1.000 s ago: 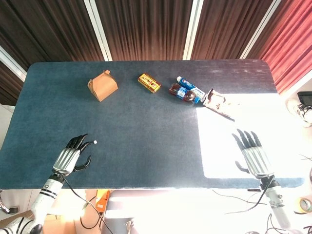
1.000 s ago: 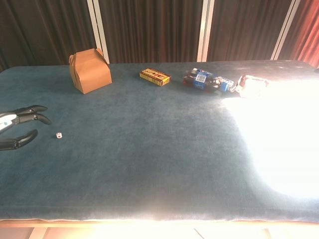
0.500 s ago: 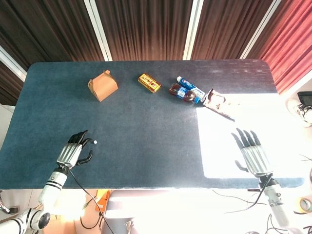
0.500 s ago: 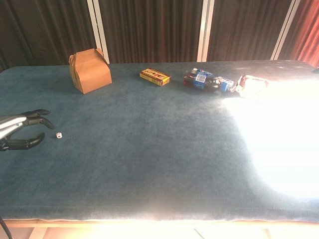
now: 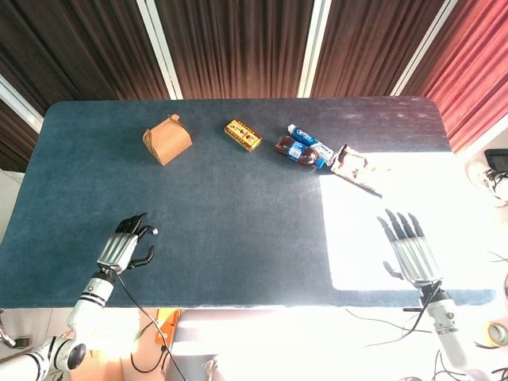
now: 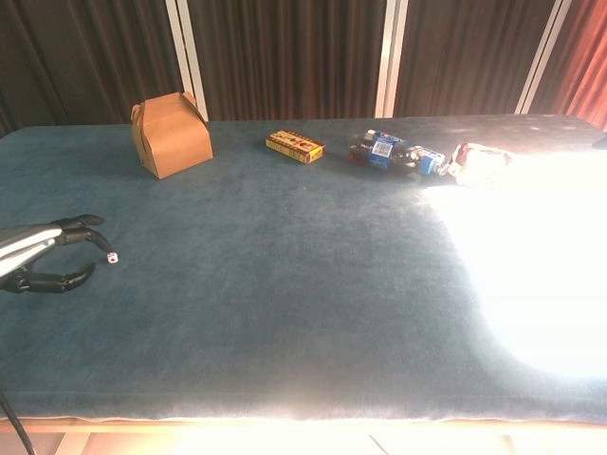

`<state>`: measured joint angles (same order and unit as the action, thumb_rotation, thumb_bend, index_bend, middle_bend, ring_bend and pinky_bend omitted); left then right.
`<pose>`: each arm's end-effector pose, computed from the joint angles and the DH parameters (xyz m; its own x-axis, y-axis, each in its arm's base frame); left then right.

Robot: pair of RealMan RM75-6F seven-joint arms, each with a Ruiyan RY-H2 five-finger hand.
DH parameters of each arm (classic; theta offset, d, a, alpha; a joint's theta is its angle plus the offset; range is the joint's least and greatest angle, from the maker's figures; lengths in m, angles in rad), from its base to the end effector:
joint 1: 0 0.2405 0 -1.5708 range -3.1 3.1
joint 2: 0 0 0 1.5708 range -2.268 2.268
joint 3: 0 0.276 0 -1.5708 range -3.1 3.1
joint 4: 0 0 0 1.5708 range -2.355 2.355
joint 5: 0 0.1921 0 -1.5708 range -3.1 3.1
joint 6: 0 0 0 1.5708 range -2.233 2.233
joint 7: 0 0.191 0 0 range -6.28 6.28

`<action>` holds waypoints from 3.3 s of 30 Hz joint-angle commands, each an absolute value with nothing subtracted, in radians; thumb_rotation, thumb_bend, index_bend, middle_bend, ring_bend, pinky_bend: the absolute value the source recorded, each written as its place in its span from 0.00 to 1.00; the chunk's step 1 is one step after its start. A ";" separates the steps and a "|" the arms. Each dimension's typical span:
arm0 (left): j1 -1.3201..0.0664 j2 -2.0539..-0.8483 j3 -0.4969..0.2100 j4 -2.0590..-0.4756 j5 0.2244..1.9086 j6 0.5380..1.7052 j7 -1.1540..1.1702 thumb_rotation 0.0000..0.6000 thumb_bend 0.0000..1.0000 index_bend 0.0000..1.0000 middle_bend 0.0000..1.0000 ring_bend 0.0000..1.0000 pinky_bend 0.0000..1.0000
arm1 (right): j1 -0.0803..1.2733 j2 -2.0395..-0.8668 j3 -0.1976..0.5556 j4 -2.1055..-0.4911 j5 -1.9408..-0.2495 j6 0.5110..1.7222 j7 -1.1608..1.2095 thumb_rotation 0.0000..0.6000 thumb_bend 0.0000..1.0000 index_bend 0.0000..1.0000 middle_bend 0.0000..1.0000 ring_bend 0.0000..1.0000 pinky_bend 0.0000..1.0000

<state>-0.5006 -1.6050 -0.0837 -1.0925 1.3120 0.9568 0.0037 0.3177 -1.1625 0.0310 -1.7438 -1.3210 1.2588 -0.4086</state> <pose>-0.3057 0.3625 -0.0111 0.4278 0.3242 0.8437 0.9038 -0.1634 -0.3955 -0.2781 -0.2851 0.1219 0.5959 -0.1647 0.7859 -0.8028 -0.1427 0.5789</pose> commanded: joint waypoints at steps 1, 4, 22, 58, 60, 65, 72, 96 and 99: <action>-0.501 -1.606 -0.083 -1.094 1.313 0.958 0.006 0.39 0.50 0.28 0.00 0.00 0.11 | 0.317 -1.164 0.034 -1.745 -1.315 1.257 -0.415 1.00 0.23 0.00 0.00 0.00 0.00; -0.501 -1.605 -0.079 -1.101 1.318 0.964 0.016 0.40 0.50 0.28 0.00 0.00 0.11 | 0.318 -1.165 0.037 -1.745 -1.308 1.251 -0.419 1.00 0.23 0.00 0.00 0.00 0.00; -0.509 -1.606 -0.080 -1.111 1.296 0.943 0.045 0.48 0.50 0.28 0.00 0.00 0.11 | 0.316 -1.168 0.043 -1.740 -1.291 1.233 -0.429 1.00 0.23 0.00 0.00 0.00 0.00; -0.511 -1.603 -0.077 -1.070 1.296 0.928 -0.005 0.54 0.50 0.28 0.00 0.00 0.11 | 0.315 -1.168 0.051 -1.732 -1.281 1.221 -0.428 1.00 0.23 0.00 0.00 0.00 0.00; -0.510 -1.605 -0.073 -1.068 1.303 0.931 -0.006 0.55 0.50 0.28 0.00 0.00 0.11 | 0.314 -1.169 0.051 -1.732 -1.280 1.221 -0.428 1.00 0.23 0.00 0.00 0.00 0.00; -0.508 -1.607 -0.064 -1.069 1.323 0.946 -0.012 0.58 0.50 0.28 0.00 0.00 0.11 | 0.314 -1.170 0.052 -1.731 -1.278 1.221 -0.431 1.00 0.23 0.00 0.00 0.00 0.00; -0.491 -1.599 -0.042 -1.086 1.356 0.981 -0.008 0.59 0.50 0.28 0.00 0.00 0.11 | 0.315 -1.174 0.051 -1.727 -1.274 1.217 -0.432 1.00 0.23 0.00 0.00 0.00 0.00; -0.147 -1.232 0.169 -1.442 1.592 1.540 0.005 0.95 0.35 0.00 0.00 0.00 0.09 | 0.078 -1.118 -0.038 -1.625 -1.471 1.581 -0.238 1.00 0.23 0.00 0.00 0.00 0.00; -0.095 -1.224 0.169 -1.434 1.592 1.603 -0.001 1.00 0.30 0.00 0.00 0.00 0.09 | 0.029 -1.149 -0.039 -1.547 -1.504 1.658 -0.128 1.00 0.23 0.00 0.00 0.00 0.00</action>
